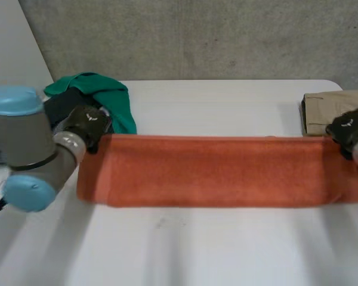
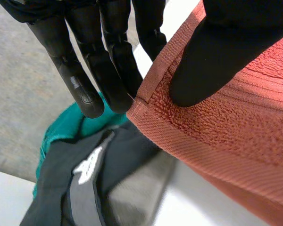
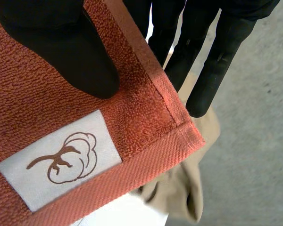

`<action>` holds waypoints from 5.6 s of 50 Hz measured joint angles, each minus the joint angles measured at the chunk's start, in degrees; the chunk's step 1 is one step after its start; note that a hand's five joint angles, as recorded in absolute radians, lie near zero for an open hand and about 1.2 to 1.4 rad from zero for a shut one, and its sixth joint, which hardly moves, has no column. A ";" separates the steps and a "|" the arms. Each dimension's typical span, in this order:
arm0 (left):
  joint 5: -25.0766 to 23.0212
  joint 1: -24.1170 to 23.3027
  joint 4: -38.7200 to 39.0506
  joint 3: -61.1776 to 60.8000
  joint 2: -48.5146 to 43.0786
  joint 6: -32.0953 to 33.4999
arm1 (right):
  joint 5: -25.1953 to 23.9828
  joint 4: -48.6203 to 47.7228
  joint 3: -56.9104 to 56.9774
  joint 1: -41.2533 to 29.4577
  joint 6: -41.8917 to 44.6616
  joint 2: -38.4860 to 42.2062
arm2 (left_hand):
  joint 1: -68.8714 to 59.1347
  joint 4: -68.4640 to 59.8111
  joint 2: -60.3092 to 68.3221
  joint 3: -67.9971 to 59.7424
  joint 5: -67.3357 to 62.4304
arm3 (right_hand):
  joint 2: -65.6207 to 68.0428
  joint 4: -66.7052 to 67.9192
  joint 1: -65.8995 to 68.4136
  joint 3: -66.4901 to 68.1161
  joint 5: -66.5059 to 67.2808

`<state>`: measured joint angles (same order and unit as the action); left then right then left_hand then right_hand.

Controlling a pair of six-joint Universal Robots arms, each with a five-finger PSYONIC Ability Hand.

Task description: Fold the laundry.

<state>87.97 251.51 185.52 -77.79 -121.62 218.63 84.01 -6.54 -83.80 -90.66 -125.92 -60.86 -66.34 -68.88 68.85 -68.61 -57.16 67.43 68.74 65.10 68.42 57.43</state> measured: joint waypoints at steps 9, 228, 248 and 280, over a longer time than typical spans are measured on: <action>2.25 -2.97 12.28 7.76 -8.52 -0.44 | 3.93 -9.76 8.05 -2.94 -0.08 9.43 | 43.74 41.05 -40.76 39.94 39.15 | -45.90 -45.30 -44.56 -45.29 -45.67; -28.94 -13.97 -7.27 7.68 9.10 -33.55 | -0.48 -28.17 -20.19 -31.66 -27.79 2.29 | 55.10 56.42 -56.40 56.34 54.28 | -33.90 -35.01 -30.95 -34.62 -35.44; -28.80 -13.64 -5.99 7.97 9.60 -33.59 | -1.70 -28.71 -7.83 -30.94 -28.97 8.14 | 55.10 56.42 -56.39 56.34 54.29 | -3.61 -0.29 -9.81 -3.16 -6.63; -27.19 -14.12 -1.89 7.61 12.40 -36.92 | -20.71 -50.29 30.33 11.16 -60.32 25.77 | 55.10 56.29 -56.29 56.22 54.28 | -3.04 0.04 -9.81 -1.35 -5.75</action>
<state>60.78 237.38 183.63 -70.18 -109.22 181.71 63.30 -56.83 -53.47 -79.50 -186.24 -35.10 -11.23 -12.59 12.57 -12.39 -2.88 64.39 68.78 55.29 67.07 51.68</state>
